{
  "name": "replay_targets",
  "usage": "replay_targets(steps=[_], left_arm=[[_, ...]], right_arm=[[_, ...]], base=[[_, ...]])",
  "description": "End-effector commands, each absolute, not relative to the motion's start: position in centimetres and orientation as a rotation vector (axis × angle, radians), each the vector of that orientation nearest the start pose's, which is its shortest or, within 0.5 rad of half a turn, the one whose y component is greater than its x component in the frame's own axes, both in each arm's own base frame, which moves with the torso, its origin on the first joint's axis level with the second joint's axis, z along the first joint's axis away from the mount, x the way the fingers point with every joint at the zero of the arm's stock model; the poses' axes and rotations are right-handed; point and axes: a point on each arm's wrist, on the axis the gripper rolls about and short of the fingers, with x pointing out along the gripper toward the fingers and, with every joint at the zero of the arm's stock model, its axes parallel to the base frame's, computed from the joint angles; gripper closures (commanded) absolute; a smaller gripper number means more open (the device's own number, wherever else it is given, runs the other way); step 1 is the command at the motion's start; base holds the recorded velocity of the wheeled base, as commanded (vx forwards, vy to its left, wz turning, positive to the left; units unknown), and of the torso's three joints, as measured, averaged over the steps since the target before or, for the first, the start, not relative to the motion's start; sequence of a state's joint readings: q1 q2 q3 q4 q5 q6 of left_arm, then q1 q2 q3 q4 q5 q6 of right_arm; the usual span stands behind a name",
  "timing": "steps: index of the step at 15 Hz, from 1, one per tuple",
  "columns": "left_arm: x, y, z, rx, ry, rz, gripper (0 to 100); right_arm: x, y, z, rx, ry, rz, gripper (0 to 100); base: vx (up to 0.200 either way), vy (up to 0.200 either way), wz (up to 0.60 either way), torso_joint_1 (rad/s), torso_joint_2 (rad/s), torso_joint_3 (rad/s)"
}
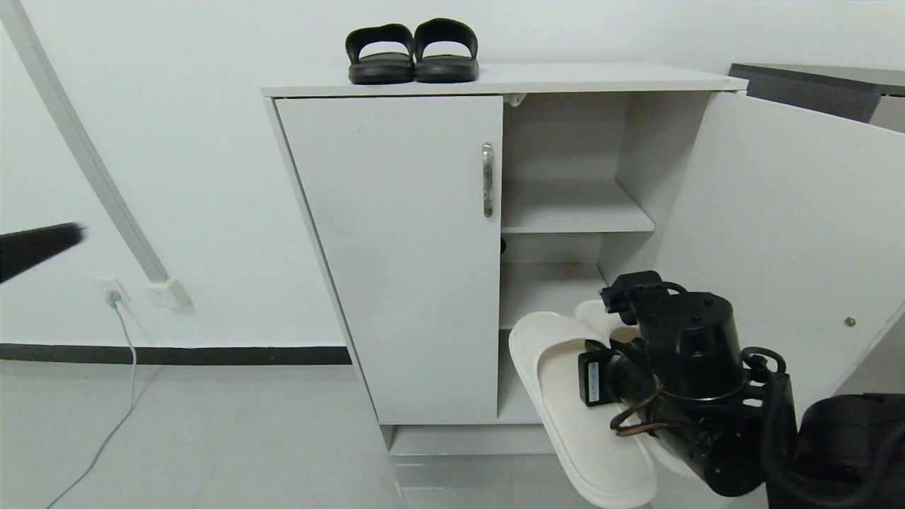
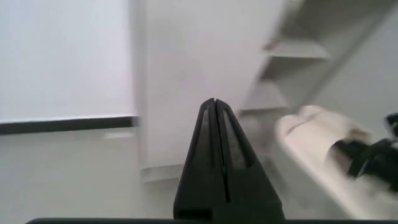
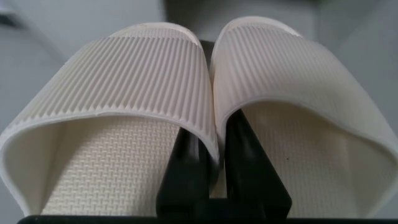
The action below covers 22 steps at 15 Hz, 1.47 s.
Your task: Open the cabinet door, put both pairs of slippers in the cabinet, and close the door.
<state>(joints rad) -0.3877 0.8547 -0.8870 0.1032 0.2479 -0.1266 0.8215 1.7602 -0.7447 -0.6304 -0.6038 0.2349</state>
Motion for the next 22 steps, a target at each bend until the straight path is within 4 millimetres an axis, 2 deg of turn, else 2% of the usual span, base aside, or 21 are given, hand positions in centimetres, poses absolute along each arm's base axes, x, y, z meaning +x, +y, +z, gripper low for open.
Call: replay_targets(steps=[1, 2, 3, 6, 8, 10, 14, 17, 21, 22], left_arm=[[-1.8, 1.1, 24.7, -0.045, -0.013, 0.195, 100], [-3.5, 1.1, 21.6, -0.030, -0.027, 0.268, 100], [-4.2, 1.0, 18.9, -0.016, -0.020, 0.313, 100], [-4.2, 0.8, 12.2, -0.009, 0.033, 0.263, 100], [-3.5, 0.6, 10.9, -0.045, 0.033, 0.214, 100], [-2.4, 0.3, 8.4, -0.055, -0.024, 0.088, 100], [-2.3, 0.0, 7.9, -0.031, -0.035, -0.020, 100], [-2.3, 0.0, 8.0, -0.010, -0.035, -0.034, 100], [-2.3, -0.1, 7.9, 0.024, -0.030, -0.070, 100], [-2.3, 0.1, 7.5, 0.022, 0.006, 0.017, 100]], right_arm=[[22.9, 21.8, 13.5, -0.043, 0.345, 0.153, 100], [22.9, 21.9, 13.1, -0.050, 0.354, 0.150, 100], [23.0, 22.0, 12.8, -0.058, 0.361, 0.146, 100], [23.0, 22.1, 12.5, -0.049, 0.350, 0.151, 100], [22.9, 22.1, 12.4, -0.049, 0.345, 0.155, 100], [22.7, 22.1, 12.4, -0.050, 0.344, 0.158, 100], [22.5, 22.6, 12.0, -0.040, 0.329, 0.179, 100], [22.1, 23.4, 11.4, -0.030, 0.309, 0.213, 100], [21.6, 23.5, 11.4, -0.031, 0.264, 0.266, 100], [21.5, 23.5, 11.1, -0.043, 0.264, 0.269, 100]], base=[[0.000, 0.000, 0.00, 0.000, 0.00, 0.000], [0.000, 0.000, 0.00, 0.000, 0.00, 0.000], [0.000, 0.000, 0.00, 0.000, 0.00, 0.000], [0.000, 0.000, 0.00, 0.000, 0.00, 0.000], [0.000, 0.000, 0.00, 0.000, 0.00, 0.000], [0.000, 0.000, 0.00, 0.000, 0.00, 0.000], [0.000, 0.000, 0.00, 0.000, 0.00, 0.000], [0.000, 0.000, 0.00, 0.000, 0.00, 0.000], [0.000, 0.000, 0.00, 0.000, 0.00, 0.000], [0.000, 0.000, 0.00, 0.000, 0.00, 0.000]])
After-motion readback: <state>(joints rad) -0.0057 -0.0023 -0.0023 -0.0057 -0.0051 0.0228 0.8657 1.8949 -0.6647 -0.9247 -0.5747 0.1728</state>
